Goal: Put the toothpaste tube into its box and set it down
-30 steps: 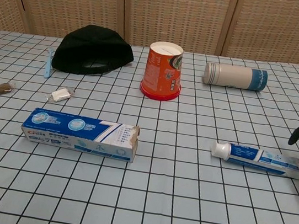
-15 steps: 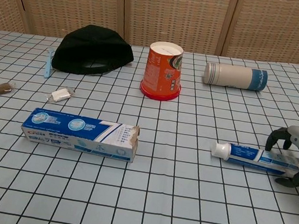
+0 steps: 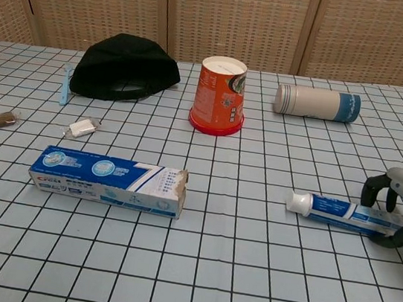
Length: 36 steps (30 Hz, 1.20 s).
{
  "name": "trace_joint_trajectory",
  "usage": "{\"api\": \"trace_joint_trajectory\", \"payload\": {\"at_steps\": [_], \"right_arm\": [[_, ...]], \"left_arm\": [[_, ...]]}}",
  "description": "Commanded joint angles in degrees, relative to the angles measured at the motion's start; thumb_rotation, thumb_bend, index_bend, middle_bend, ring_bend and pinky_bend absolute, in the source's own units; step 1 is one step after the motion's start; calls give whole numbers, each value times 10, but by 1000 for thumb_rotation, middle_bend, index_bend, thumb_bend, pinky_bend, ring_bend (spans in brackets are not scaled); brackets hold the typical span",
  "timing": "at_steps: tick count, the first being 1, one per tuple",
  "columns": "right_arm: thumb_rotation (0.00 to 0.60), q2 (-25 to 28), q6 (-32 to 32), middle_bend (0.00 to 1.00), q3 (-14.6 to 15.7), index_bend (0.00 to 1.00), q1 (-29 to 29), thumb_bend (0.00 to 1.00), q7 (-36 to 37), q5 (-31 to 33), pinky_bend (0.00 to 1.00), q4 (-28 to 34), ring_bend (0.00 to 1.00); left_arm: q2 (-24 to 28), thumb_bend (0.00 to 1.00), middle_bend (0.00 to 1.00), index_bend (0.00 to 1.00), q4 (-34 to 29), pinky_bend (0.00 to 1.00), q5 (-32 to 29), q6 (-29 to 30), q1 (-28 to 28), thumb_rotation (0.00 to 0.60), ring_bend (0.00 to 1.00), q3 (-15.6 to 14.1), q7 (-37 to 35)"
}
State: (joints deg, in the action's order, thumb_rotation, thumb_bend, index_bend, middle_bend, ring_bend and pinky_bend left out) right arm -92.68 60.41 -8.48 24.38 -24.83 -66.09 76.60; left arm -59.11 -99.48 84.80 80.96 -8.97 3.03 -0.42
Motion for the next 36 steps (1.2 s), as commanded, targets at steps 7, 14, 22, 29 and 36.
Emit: {"api": "trace_joint_trajectory", "payload": {"at_steps": [7,14,22,29,36], "right_arm": [[600,1,-1,612,1,624,5,522,-4,10,356,3,598],[600,32,11,667,1,671,2,579,28,-9,379,43,650],[600,82,18,667,11,672,-1,666,69,-48,394,83,651],[600,128,20,667,16,674,-9,705,153,-81,421,116,651],[600,177,20,667,25,674,-13,707,227,-120,422,136,651]], "left_arm": [[-2,0,0,0,2,0,-3,-1,0,600,0,0,3],[-10,0,0,0,14,0,18,-8,-9,600,0,-6,7],[-31,0,0,0,34,0,18,-36,-27,600,0,-6,25],[-51,0,0,0,48,0,-3,-77,-54,600,0,3,41],[-84,0,0,0,70,0,5,-137,-105,600,0,9,69]]}}
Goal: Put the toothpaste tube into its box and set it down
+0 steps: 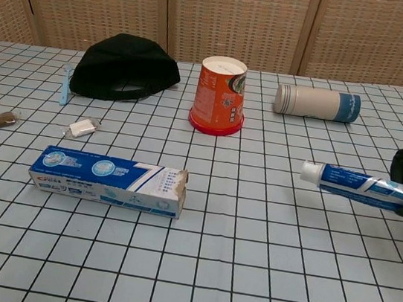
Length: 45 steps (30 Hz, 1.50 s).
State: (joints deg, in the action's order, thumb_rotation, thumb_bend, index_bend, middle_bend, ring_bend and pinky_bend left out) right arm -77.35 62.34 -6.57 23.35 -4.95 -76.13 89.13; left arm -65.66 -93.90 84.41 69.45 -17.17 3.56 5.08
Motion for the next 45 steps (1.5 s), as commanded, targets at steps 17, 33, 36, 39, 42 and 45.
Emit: {"api": "trace_joint_trajectory", "payload": {"at_steps": [17,33,36,39,42,45], "right_arm": [[600,84,21,666,14,674,-9,685,58,-50,422,31,652],[600,97,30,666,17,675,-14,684,68,-51,422,27,654],[600,101,31,666,17,675,-14,685,66,-52,422,31,654],[600,106,33,666,16,675,-13,684,62,-54,422,39,654],[600,118,36,666,12,675,-10,682,53,-56,422,55,654],[600,133,40,666,4,675,-7,682,42,-55,422,76,654]], "left_arm": [[-211,0,80,127,124,252,-25,-185,-170,600,145,22,122],[-261,5,418,380,142,419,-93,-180,-194,600,452,25,215],[-260,25,472,460,139,446,-91,-165,-192,600,494,26,206],[-254,39,478,479,131,447,-92,-162,-191,600,498,30,181],[-248,49,479,485,131,447,-74,-151,-192,600,498,34,127],[-241,49,479,493,126,447,-64,-146,-191,600,498,42,52]]}}
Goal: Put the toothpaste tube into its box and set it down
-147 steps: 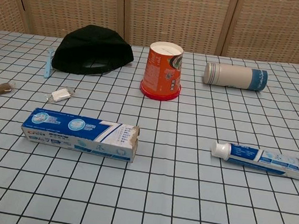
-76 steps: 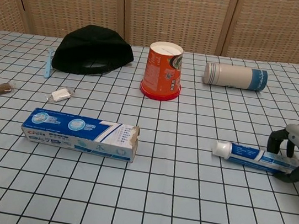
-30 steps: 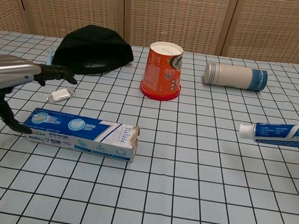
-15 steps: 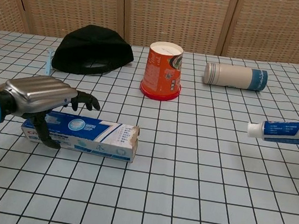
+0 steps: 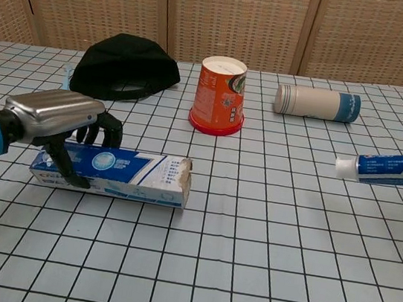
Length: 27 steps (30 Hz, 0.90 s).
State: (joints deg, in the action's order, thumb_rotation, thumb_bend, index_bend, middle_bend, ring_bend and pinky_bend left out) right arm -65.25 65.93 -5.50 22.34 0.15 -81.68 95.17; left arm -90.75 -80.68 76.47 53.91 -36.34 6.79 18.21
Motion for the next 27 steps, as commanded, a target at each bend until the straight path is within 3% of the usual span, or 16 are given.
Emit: {"api": "trace_joint_trajectory", "payload": {"at_steps": [1,6,10,15,20,27], "right_arm": [[600,16,5,666,-8,674,3,682,-12,1,422,21,654],[600,48,8,666,-21,675,8,682,-31,9,422,62,654],[600,76,12,666,-34,675,11,681,-44,20,422,93,655],[600,102,16,666,-43,675,11,679,-56,31,422,118,656],[600,117,19,666,-49,675,11,676,-56,39,422,128,656],[600,145,19,666,-64,675,16,675,-46,44,422,148,655]], "left_arm": [[12,49,479,494,-10,447,18,10,0,600,498,13,-103],[22,47,479,494,-8,447,41,16,-2,600,498,27,-266],[20,49,479,494,10,448,54,18,-8,600,498,32,-357],[23,116,479,505,24,514,61,9,-14,600,498,29,-428],[18,219,479,529,31,517,68,19,-10,600,498,30,-537],[0,236,479,553,64,517,93,38,-15,600,498,21,-610]]}}
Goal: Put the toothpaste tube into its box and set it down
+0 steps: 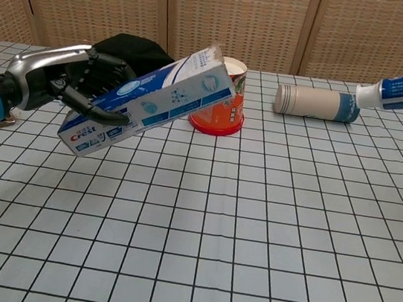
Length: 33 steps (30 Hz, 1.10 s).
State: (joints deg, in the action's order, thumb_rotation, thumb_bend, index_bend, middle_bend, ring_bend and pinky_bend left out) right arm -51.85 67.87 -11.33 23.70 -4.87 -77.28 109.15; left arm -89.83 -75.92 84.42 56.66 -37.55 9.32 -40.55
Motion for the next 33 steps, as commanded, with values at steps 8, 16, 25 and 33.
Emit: {"api": "trace_joint_trajectory", "payload": {"at_steps": [8,16,25,33], "right_arm": [[600,78,-18,665,-35,675,22,668,11,6,422,52,656],[600,147,-76,663,-56,675,49,648,67,11,464,88,656],[600,173,-139,663,-63,675,86,642,78,12,474,113,658],[600,166,-157,663,-69,675,114,639,33,41,473,130,658]], "left_arm": [[-27,232,479,557,41,517,26,16,-19,600,498,-7,-40],[-48,228,479,567,69,517,35,30,-29,600,498,-11,-47],[-58,222,479,573,77,517,33,40,-39,600,498,-7,-72],[-48,218,479,574,68,517,37,33,-50,600,498,-13,-66]]}}
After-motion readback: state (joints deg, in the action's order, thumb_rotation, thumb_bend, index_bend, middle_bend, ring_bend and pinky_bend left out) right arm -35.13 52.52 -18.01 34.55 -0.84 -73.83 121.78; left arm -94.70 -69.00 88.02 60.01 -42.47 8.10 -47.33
